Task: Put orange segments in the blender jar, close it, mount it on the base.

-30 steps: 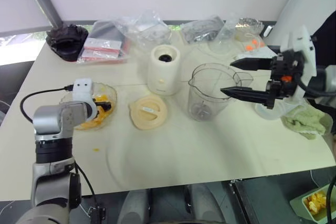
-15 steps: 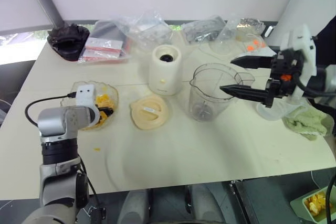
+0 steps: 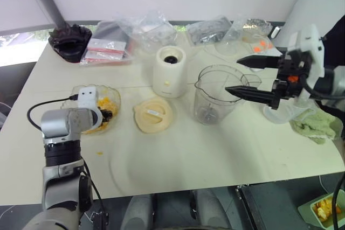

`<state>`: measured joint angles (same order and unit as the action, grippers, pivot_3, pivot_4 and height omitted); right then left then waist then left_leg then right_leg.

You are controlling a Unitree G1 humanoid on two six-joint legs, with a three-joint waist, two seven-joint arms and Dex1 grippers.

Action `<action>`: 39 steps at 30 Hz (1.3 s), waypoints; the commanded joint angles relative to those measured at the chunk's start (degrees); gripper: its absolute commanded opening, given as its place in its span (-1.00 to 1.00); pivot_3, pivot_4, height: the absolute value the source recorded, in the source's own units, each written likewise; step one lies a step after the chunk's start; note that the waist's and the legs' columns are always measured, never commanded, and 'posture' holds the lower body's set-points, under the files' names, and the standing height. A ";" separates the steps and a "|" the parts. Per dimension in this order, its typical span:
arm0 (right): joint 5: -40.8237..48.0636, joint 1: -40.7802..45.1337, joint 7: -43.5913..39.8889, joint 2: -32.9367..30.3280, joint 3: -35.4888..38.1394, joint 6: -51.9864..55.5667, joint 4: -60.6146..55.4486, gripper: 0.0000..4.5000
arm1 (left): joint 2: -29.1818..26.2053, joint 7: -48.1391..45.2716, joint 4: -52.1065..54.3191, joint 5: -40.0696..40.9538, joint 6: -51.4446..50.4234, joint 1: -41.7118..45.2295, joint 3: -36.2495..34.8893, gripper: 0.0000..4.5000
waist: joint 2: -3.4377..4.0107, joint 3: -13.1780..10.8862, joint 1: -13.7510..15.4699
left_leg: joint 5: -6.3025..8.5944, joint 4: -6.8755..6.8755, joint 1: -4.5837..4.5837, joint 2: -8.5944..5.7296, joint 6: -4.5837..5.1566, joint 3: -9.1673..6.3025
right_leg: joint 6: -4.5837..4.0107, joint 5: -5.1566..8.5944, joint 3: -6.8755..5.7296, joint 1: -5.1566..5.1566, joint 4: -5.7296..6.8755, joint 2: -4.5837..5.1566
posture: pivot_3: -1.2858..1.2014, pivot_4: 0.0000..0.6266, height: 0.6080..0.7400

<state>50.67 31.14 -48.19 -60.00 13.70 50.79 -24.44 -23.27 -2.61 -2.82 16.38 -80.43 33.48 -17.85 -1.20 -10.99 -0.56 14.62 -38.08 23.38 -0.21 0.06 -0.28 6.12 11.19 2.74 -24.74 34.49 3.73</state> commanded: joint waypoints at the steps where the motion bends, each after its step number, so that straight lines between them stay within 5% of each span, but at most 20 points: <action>1: -0.55 0.19 -0.36 -0.19 1.79 -1.31 -0.48 1.00 | 0.00 -0.13 1.67 -0.29 -0.28 0.91 -1.59 0.21 | 0.00 0.00 -0.01 | 0.00 0.00 0.00 0.00 0.00 0.00 | 0.00 0.00 0.00 0.00 0.00 0.00 | 0.03 -0.52 1.00; 5: -1.11 0.32 -0.91 -0.08 1.43 -1.75 0.01 1.00 | 0.46 0.10 2.33 -0.31 -0.62 0.91 -3.09 0.21 | 0.00 0.00 -0.03 | 0.00 0.00 0.00 0.00 0.00 -0.01 | 0.00 0.00 0.00 0.00 0.00 0.00 | 0.03 -0.52 1.00; 8: -1.48 0.45 -1.35 0.02 1.17 -2.06 0.26 1.00 | 0.56 0.08 2.93 -0.39 -0.99 0.66 -3.30 -0.17 | 0.00 0.00 -0.03 | 0.00 0.00 0.00 0.00 0.00 -0.01 | 0.01 -0.01 0.00 0.00 0.00 0.00 | 0.03 -0.52 1.00; 10: -1.70 0.65 -1.65 0.01 0.97 -2.29 0.58 1.00 | 0.56 -0.08 3.19 -0.40 -1.32 0.56 -3.46 -0.62 | 0.00 0.00 0.03 | 0.00 0.00 0.00 0.00 0.00 -0.01 | 0.01 -0.01 0.00 0.00 0.00 0.00 | 0.03 -0.52 1.00; 30: -4.06 1.03 -3.75 1.01 -0.11 -3.77 2.05 1.00 | -3.75 -0.81 13.90 -1.20 -10.42 6.18 -17.50 -0.62 | -0.02 -0.01 -0.12 | 0.00 0.00 -0.01 -0.03 0.00 -0.01 | 0.02 -0.01 -0.03 -0.01 0.02 -0.05 | 0.03 -0.52 1.00; 39: -4.58 2.03 -3.53 1.46 -0.74 -3.79 2.24 1.00 | -5.14 -3.47 13.99 -0.11 -10.00 12.68 -17.84 -0.62 | -0.08 -0.05 -0.16 | -0.02 0.00 0.00 -0.06 -0.04 -0.02 | 0.25 -0.14 -0.03 -0.01 -0.02 -0.07 | 0.03 -0.52 1.00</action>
<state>46.13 32.07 -51.90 -58.86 11.66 47.92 -21.75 -27.16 -5.33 9.40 15.67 -91.07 44.52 -35.62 -1.28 -11.04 -0.71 14.60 -38.07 23.39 -0.27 0.01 -0.30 6.38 11.04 2.70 -24.75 34.47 3.66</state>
